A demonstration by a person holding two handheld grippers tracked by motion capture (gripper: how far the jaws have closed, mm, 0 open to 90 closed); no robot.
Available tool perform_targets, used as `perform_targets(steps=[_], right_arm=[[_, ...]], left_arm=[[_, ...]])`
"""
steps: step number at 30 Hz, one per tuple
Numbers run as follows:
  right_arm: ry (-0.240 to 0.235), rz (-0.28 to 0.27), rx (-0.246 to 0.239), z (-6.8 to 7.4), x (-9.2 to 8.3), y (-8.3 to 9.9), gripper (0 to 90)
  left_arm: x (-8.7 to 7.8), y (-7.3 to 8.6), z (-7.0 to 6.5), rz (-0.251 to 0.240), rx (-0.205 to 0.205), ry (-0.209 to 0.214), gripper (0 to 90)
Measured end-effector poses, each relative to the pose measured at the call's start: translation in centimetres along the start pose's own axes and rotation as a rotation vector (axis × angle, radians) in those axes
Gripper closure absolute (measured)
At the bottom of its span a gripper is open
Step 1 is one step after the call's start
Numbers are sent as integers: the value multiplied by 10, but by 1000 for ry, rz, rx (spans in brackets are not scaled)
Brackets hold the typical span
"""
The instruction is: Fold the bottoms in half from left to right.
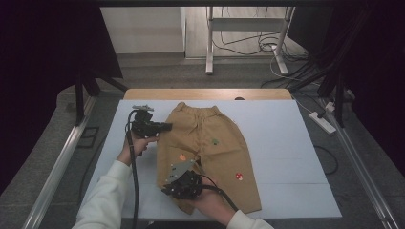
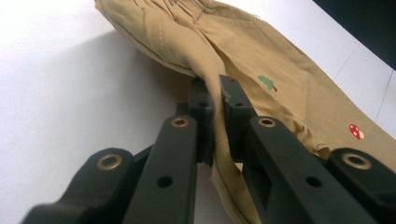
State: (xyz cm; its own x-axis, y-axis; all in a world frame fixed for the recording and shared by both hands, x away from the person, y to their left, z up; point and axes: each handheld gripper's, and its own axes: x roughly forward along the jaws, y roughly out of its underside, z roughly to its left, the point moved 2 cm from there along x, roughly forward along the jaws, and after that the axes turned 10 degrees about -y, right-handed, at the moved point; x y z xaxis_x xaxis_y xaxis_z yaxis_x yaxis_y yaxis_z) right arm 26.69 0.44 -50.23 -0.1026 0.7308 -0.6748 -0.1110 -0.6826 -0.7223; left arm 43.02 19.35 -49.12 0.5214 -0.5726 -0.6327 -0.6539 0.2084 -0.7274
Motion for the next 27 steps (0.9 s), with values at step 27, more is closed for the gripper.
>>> perform_targets(steps=[27], right_arm=[[1, -51, -8, -1, -6, -19, 855]], left_arm=[[-27, 0, 17, -47, -63, -18, 843]])
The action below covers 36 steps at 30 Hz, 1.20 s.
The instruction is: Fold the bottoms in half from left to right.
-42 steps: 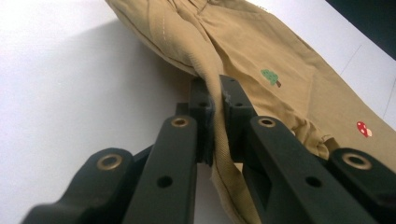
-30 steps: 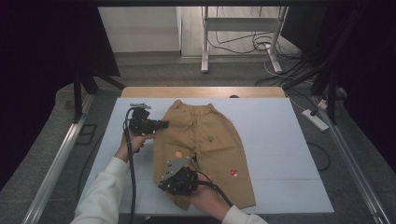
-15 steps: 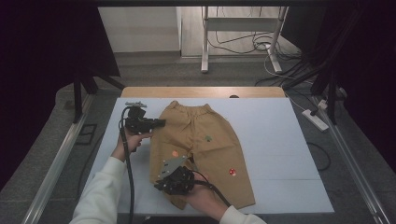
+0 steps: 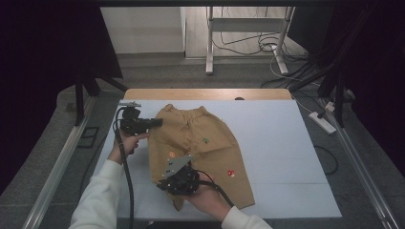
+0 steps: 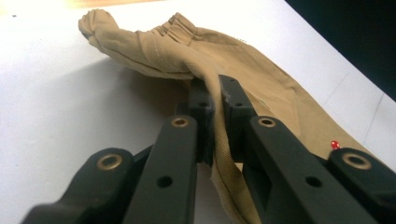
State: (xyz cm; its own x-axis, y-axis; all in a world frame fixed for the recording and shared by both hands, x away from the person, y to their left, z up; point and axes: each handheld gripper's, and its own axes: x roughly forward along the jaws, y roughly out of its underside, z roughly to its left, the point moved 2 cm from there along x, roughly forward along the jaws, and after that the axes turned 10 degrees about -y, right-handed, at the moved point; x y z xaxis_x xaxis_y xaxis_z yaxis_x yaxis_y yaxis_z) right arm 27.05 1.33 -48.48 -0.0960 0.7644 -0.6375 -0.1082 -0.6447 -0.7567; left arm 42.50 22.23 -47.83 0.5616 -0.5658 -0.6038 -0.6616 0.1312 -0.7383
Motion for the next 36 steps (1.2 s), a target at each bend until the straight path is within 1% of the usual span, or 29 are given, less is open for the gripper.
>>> perform_targets(steps=[4, 11, 16, 19, 21, 25, 36], right_arm=[[20, 10, 21, -5, -9, 11, 855], [47, 3, 62, -12, -24, 29, 855], [55, -5, 87, -14, -32, 36, 855], [67, -6, 93, -14, -38, 40, 855], [72, -12, 102, -14, -42, 43, 855], [85, -18, 110, -15, -50, 48, 855], [113, -15, 153, -20, -69, 67, 856]], left_arm=[[2, 0, -2, -2, 1, -4, 842], [8, 0, -6, 3, 7, -1, 841], [11, -1, -10, 1, 18, 2, 841], [11, -1, -13, -3, 22, 6, 840], [12, -1, -14, -6, 17, 13, 840], [14, -2, -18, -7, 26, 16, 840], [23, -3, -29, 5, 56, 29, 838]])
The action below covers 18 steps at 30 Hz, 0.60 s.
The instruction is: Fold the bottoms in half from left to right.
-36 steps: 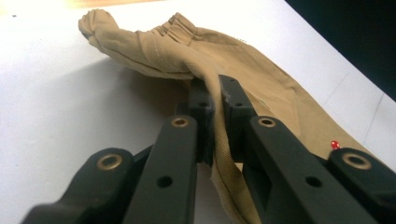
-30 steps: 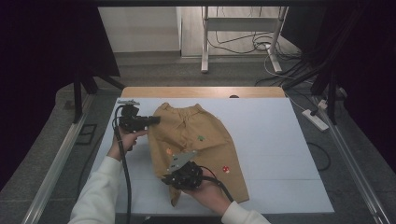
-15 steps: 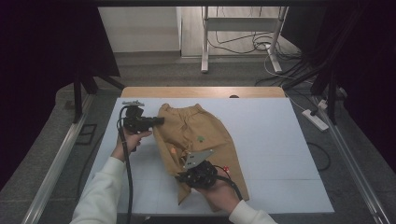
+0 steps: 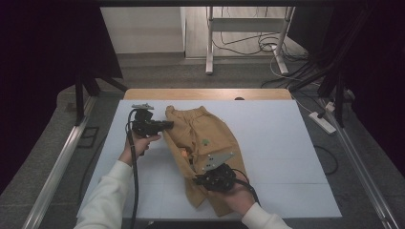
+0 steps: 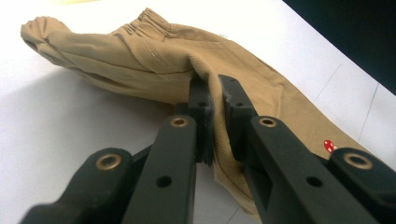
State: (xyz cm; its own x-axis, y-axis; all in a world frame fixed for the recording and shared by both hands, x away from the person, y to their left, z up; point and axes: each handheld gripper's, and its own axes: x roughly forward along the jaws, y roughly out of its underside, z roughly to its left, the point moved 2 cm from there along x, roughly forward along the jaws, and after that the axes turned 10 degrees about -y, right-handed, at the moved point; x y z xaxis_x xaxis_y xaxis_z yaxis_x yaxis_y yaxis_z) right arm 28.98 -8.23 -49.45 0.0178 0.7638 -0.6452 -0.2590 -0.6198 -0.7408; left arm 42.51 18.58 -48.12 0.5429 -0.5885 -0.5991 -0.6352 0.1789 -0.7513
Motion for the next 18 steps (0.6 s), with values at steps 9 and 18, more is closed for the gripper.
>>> perform_targets(steps=[9, 18], right_arm=[[17, -1, 16, -3, -9, 8, 857], [21, -8, 21, -4, -15, 12, 857]], left_arm=[[2, -1, -5, -3, 9, 7, 837], [3, -3, -10, -6, 22, 10, 837]])
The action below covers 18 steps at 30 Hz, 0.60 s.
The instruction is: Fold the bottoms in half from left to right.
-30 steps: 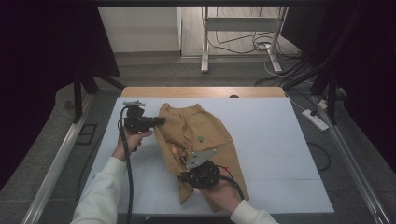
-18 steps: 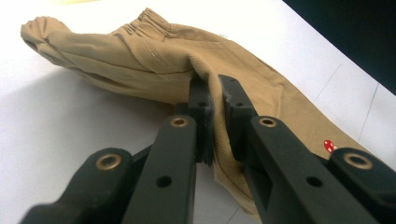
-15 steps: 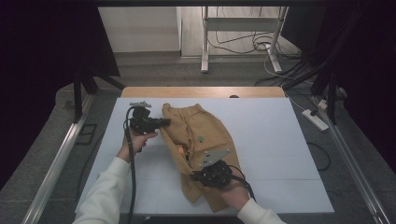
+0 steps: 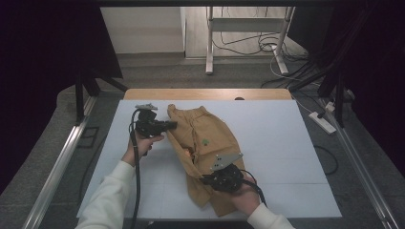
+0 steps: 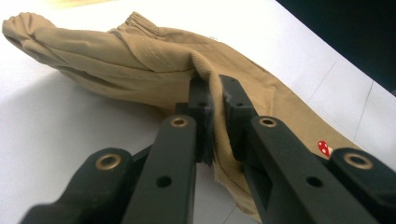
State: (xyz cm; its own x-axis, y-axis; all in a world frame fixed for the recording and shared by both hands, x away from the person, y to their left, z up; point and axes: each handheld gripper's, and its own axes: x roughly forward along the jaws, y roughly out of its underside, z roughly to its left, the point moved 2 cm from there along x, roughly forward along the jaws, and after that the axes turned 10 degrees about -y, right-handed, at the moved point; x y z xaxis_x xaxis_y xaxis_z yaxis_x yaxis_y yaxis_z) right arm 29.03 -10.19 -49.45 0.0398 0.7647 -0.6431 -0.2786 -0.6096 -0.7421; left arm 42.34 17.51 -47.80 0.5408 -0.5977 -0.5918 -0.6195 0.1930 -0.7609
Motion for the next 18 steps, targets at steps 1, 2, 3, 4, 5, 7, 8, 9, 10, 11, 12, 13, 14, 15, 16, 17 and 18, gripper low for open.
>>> perform_targets(steps=[1, 2, 3, 4, 5, 7, 8, 9, 10, 11, 12, 13, 14, 15, 16, 17, 18], right_arm=[[1, -1, 0, 0, -1, 0, 857], [2, 2, 0, 0, -2, 0, 857], [2, -2, 0, 0, -3, 1, 858], [3, -3, 2, 0, -4, 1, 857], [7, -6, 3, 0, -5, 2, 858], [8, -6, 5, -1, -6, 2, 857], [9, -7, 5, -1, -7, 3, 857], [11, -9, 7, -1, -8, 3, 857], [14, -7, 6, -1, -8, 4, 858], [13, -6, 7, -1, -10, 4, 857], [13, -9, 8, -1, -10, 4, 857], [13, -10, 9, -1, -11, 5, 858], [17, -9, 9, -1, -11, 5, 858], [17, -12, 10, -1, -12, 5, 858], [17, -11, 11, -1, -13, 6, 858], [19, -9, 12, -1, -14, 6, 858], [18, -10, 13, -2, -14, 7, 858]], left_arm=[[0, 0, -1, 0, 1, 1, 837], [0, 0, -1, -1, 1, 1, 837], [1, 0, -1, -1, 1, 2, 837], [1, -1, -2, -1, 1, 4, 837], [1, -1, -2, -1, 2, 3, 837], [1, -1, -3, -2, 5, 4, 837], [2, -1, -4, -2, 8, 5, 837], [2, -1, -4, -2, 8, 5, 837], [2, -2, -5, -3, 8, 6, 837], [2, -2, -5, -3, 8, 6, 837], [2, -2, -6, -4, 10, 7, 837], [2, -2, -6, -4, 12, 8, 837], [3, -2, -7, -4, 13, 8, 837], [3, -3, -8, -4, 15, 9, 837], [3, -3, -8, -5, 14, 11, 837], [3, -3, -9, -5, 15, 12, 836], [3, -3, -9, -5, 16, 12, 837]])
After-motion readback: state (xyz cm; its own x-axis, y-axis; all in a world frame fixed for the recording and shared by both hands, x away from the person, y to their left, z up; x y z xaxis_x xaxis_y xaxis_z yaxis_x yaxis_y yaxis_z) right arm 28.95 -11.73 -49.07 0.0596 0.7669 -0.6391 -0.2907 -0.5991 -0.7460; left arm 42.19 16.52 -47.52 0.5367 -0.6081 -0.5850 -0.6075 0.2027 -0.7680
